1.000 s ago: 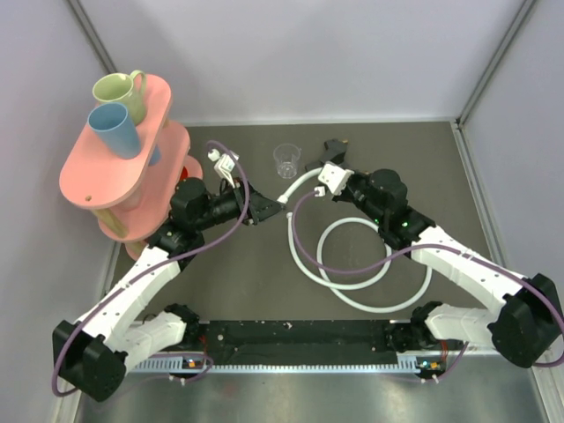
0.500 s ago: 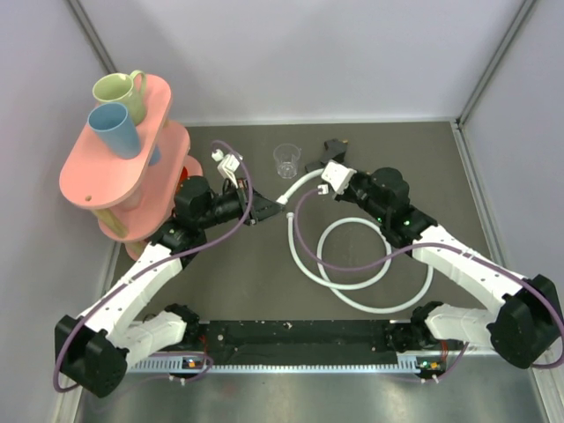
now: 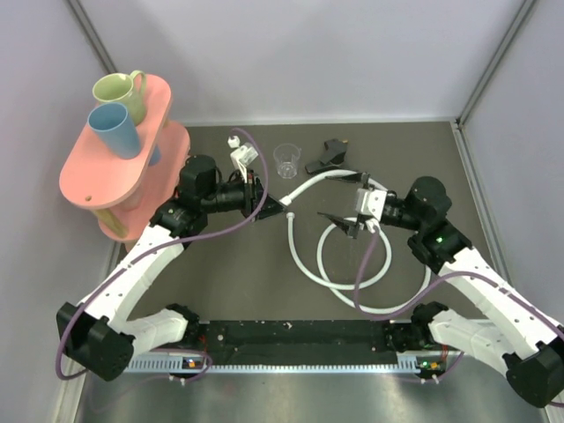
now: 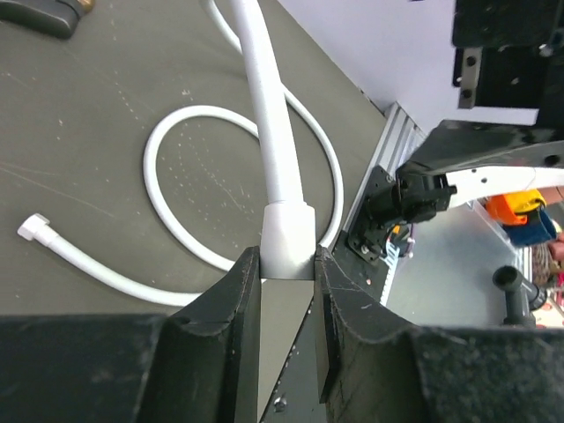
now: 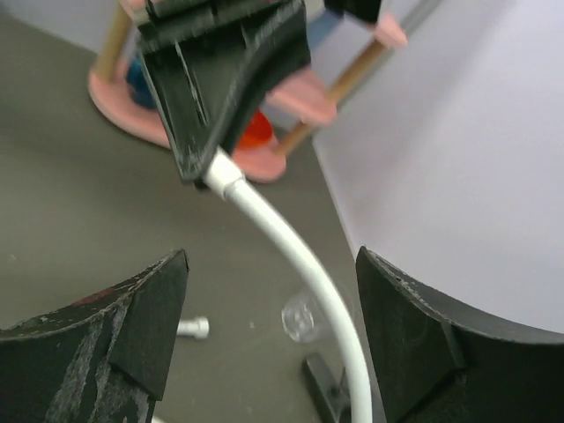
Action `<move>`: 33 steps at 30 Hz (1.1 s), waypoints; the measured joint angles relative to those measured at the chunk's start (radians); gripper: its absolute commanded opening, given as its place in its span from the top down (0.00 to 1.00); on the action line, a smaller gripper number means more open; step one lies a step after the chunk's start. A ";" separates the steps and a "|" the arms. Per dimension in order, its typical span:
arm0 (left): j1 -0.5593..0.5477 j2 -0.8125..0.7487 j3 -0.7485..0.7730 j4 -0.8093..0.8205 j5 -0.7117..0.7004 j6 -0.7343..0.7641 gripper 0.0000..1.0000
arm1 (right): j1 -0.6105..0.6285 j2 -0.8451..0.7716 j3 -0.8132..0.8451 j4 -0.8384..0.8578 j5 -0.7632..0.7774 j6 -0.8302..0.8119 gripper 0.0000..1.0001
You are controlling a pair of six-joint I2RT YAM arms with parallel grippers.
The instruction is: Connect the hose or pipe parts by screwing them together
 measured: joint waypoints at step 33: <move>0.000 0.115 0.078 -0.131 0.241 0.226 1.00 | 0.063 0.314 0.179 -0.093 -0.307 -0.198 0.53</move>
